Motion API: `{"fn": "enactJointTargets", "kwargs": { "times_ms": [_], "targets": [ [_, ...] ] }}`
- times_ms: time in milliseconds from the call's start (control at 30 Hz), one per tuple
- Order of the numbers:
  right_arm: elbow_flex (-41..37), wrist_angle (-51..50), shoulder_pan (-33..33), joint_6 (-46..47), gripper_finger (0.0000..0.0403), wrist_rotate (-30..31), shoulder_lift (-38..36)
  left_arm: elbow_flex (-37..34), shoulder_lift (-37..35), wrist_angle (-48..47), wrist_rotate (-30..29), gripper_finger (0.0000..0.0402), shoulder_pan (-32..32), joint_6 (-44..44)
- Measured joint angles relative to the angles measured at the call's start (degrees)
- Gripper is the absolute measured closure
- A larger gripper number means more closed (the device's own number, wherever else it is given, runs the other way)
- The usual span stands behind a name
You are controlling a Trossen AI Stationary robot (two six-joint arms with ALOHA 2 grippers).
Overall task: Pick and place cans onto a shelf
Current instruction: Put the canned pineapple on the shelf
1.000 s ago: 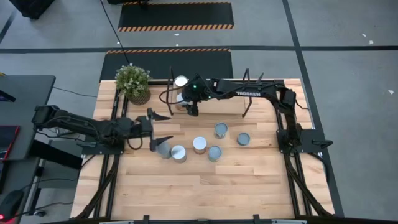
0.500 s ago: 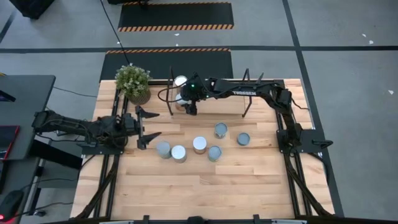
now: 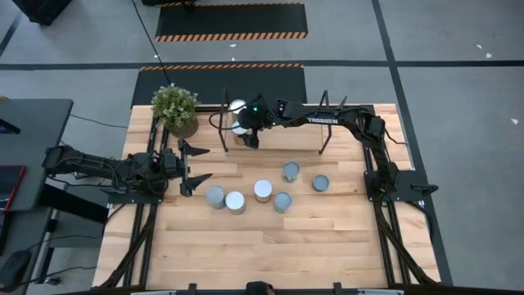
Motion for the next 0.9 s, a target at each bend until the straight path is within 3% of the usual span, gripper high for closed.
{"fn": "enactJointTargets", "kwargs": {
  "times_ms": [367, 633, 900],
  "targets": [
    [0.04, -4.51, 1.07, -1.93, 0.0015, 2.5, -4.8, 0.04, 0.02, -0.02, 0.02, 0.0012, 0.0, 0.02],
    [-0.15, -16.98, 2.21, -5.28, 0.0022, 11.6, -7.75, 0.07, 0.02, 0.02, 0.0, 0.0012, 0.0, 0.02],
    [-5.87, -6.59, 0.75, -2.84, 0.0033, 15.45, -5.71, 0.07, 0.02, 0.08, 0.0, 0.0012, 0.0, -1.11]
  ]
}}
